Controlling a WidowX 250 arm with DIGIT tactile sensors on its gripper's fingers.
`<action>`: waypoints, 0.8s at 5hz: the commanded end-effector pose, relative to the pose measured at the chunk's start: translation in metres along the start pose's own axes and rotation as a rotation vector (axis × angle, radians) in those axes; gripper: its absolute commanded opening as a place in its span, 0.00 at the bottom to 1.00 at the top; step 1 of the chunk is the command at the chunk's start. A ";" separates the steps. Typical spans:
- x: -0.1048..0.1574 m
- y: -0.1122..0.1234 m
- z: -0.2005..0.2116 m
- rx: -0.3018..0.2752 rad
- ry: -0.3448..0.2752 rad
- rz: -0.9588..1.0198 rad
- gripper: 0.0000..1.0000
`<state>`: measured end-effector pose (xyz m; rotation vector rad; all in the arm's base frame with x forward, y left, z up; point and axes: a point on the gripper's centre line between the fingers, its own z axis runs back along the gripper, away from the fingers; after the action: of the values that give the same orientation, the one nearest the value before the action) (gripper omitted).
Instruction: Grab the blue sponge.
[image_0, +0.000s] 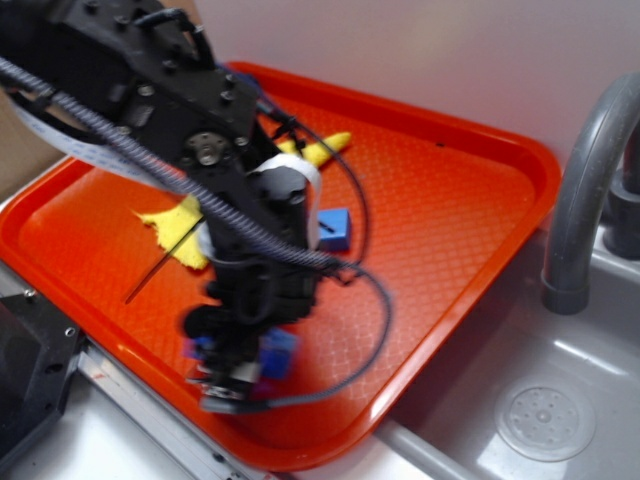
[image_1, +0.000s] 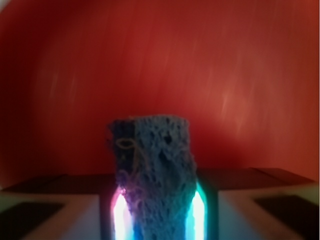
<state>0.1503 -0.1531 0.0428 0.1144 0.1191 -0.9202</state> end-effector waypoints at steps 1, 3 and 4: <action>-0.032 0.071 0.093 0.118 -0.077 0.508 0.00; -0.059 0.124 0.146 0.078 -0.101 1.017 0.00; -0.073 0.134 0.154 0.006 -0.148 1.235 0.00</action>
<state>0.2369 -0.0344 0.1950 0.1216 -0.0260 0.2628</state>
